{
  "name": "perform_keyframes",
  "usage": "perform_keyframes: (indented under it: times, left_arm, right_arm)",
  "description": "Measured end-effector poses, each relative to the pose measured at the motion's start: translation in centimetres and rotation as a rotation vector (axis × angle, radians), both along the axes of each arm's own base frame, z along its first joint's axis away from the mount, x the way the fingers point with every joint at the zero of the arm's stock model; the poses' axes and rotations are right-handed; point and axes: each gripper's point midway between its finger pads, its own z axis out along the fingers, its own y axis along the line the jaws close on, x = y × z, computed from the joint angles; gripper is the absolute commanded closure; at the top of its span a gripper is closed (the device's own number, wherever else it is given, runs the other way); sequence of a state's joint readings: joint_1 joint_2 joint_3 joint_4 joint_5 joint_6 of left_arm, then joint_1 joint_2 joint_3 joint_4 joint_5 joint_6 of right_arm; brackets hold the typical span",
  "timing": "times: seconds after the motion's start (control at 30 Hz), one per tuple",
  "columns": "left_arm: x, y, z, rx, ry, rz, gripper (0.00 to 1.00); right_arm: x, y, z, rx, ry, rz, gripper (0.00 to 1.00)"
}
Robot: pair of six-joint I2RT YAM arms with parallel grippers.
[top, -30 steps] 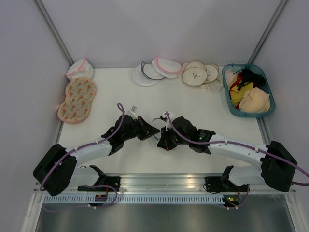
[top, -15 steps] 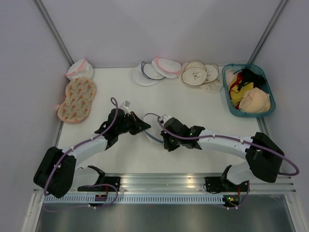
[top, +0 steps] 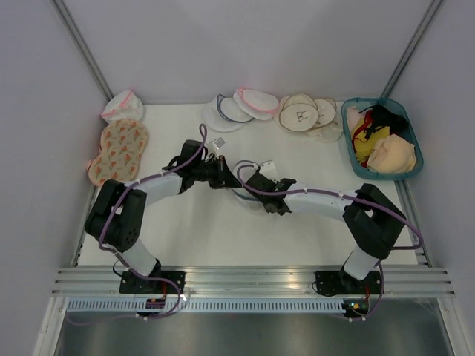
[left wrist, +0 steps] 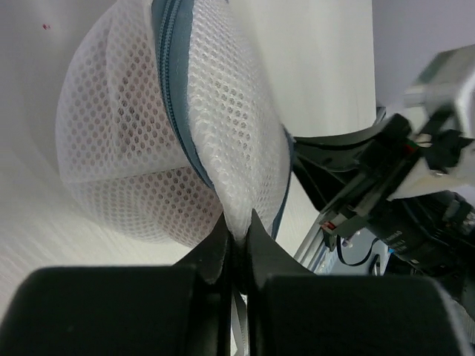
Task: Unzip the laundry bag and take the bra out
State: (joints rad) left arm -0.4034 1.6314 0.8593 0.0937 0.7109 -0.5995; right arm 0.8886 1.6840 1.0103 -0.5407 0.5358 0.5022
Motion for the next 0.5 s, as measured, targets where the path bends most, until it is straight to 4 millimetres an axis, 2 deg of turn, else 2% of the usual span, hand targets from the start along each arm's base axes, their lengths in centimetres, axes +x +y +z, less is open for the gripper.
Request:
perform_keyframes:
  times: [0.03,0.07,0.13,0.17,0.27,0.4,0.5]
  left_arm:
    - [0.4,-0.2,-0.2,0.003,0.001,-0.011,0.98]
    - [0.7,-0.3,-0.4,0.007,0.001,-0.016,0.82]
    - [1.4,-0.5,-0.2,0.011,-0.009,-0.017,0.57]
    - [1.7,-0.4,-0.2,0.017,-0.013,-0.015,0.39]
    - [2.4,0.2,-0.3,0.054,-0.022,0.03,0.2]
    - [2.4,2.3,-0.1,0.135,-0.035,0.158,0.17]
    - [1.0,4.2,1.6,0.145,-0.056,0.275,0.17]
  right_arm:
    - [0.3,-0.4,0.2,-0.013,-0.016,-0.018,1.0]
    - [0.7,-0.7,0.7,-0.023,-0.038,-0.032,1.0]
    - [1.1,-0.9,1.5,-0.021,-0.067,-0.045,1.0]
    - [1.2,-1.2,2.3,-0.019,-0.09,-0.053,1.0]
    - [1.5,-1.7,4.7,0.027,-0.144,-0.068,1.0]
    - [0.9,-1.8,6.5,0.105,-0.162,-0.053,1.0]
    - [0.1,-1.0,6.0,0.146,-0.125,-0.018,1.0]
